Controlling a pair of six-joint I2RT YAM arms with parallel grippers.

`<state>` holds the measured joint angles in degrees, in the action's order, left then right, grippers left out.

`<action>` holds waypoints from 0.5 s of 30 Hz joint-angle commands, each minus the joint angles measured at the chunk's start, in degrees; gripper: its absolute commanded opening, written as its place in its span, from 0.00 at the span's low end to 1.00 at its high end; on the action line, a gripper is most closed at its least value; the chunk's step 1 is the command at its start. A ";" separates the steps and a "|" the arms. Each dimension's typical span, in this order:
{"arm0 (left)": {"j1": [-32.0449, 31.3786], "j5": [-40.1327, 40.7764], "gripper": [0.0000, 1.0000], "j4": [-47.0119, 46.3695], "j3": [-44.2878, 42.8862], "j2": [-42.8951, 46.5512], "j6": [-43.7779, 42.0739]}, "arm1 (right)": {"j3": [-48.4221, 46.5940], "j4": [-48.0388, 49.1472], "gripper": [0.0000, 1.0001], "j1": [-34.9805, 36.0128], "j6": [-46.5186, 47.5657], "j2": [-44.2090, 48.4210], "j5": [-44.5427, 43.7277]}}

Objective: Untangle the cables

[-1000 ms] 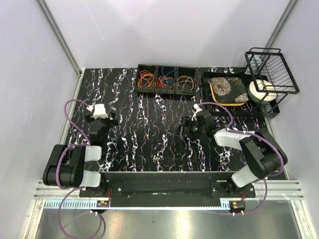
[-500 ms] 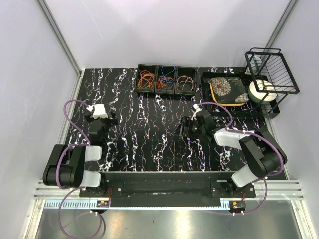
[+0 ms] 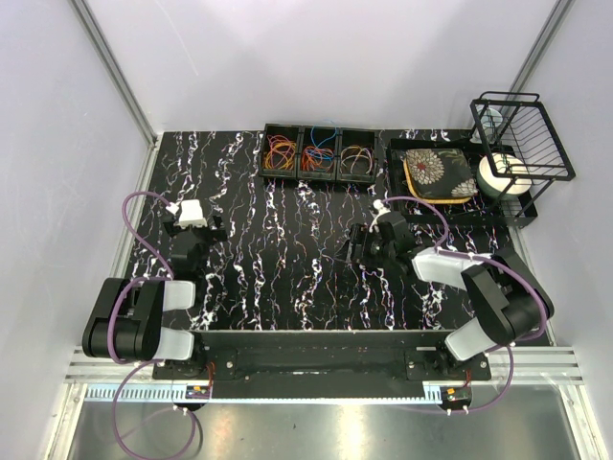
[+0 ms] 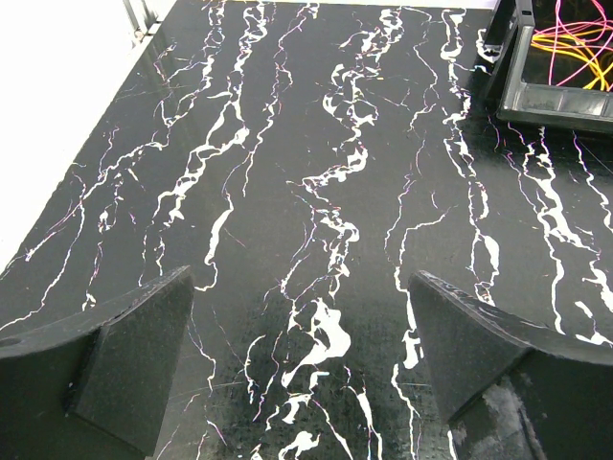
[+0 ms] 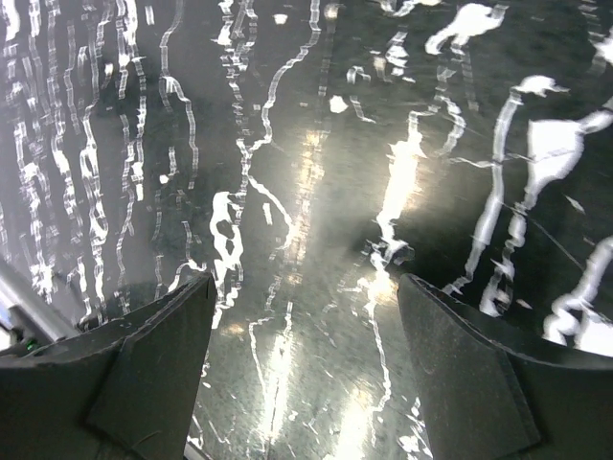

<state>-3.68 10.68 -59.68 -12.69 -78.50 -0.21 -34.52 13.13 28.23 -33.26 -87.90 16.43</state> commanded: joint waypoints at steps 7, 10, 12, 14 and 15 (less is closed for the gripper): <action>0.08 -0.57 0.99 -4.22 -0.41 -0.16 -0.41 | -7.30 -16.99 1.00 0.16 8.37 20.47 -22.65; 0.17 -0.57 0.99 -4.22 -0.49 -0.16 -0.41 | -8.02 -14.19 1.00 0.16 8.65 24.26 -36.40; 0.17 -0.57 0.99 -4.30 -0.49 -0.08 -0.41 | -7.84 -13.57 1.00 0.16 9.95 25.40 -44.16; 0.08 -0.57 0.99 -4.30 -0.50 -0.16 -0.49 | -7.14 -11.12 1.00 0.16 16.51 26.81 -50.26; 0.17 -0.57 0.99 -4.22 -0.41 -0.16 -0.41 | -5.14 -9.54 1.00 0.16 23.69 28.55 -50.52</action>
<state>-3.68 10.68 -59.70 -12.69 -78.50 -0.21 -41.56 0.30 28.23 -24.23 -62.13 -18.06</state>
